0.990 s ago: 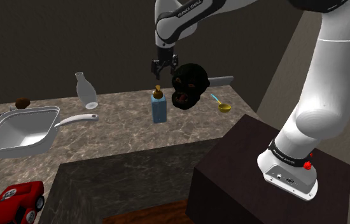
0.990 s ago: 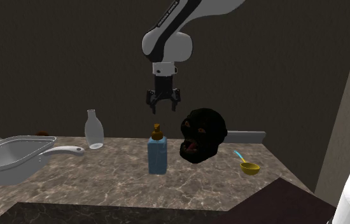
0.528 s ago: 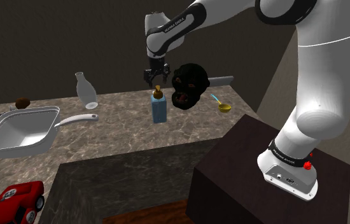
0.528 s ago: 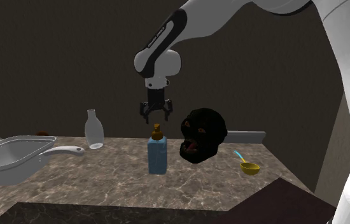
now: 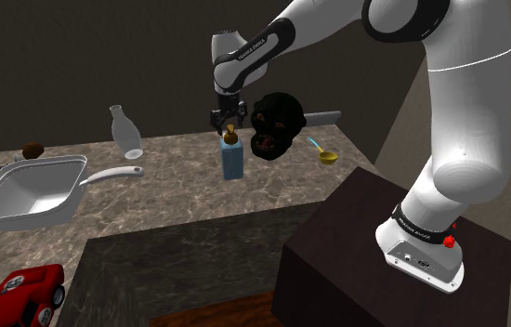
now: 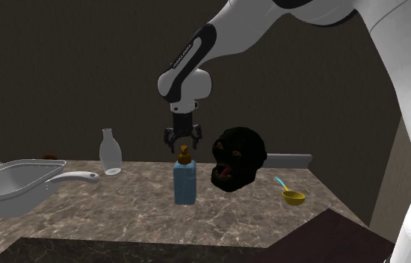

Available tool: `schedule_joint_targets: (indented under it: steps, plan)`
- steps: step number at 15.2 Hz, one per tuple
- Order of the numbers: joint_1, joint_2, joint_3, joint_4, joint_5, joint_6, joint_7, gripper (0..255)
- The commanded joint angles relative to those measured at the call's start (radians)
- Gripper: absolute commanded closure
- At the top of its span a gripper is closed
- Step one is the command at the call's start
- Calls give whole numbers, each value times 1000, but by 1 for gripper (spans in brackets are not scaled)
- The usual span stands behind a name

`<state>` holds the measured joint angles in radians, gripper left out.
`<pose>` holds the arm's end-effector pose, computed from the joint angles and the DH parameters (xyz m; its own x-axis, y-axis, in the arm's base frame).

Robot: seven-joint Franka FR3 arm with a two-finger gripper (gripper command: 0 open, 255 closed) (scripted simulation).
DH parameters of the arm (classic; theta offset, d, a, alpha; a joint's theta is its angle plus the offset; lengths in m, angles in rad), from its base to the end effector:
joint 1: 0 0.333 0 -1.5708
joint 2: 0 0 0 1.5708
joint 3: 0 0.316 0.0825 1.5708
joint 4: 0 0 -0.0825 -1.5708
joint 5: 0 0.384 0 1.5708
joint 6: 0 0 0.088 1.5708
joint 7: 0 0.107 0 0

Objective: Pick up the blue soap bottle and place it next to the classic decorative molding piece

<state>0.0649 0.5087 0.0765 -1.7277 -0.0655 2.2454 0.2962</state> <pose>0.6622 0.0874 0.2912 0.9922 -0.1236 0.0144 -0.1238 -0.9923 0.0106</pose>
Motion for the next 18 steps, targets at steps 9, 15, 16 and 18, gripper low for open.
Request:
schedule_joint_targets:
  steps: [9,15,16,18]
  plan:
    - [0,1,0,-1,0,2,0,255]
    - [0,1,0,-1,0,2,0,255]
    - [-1,-7,0,2,1,-9,-1,255]
    - [-1,-21,1,8,2,-29,-2,255]
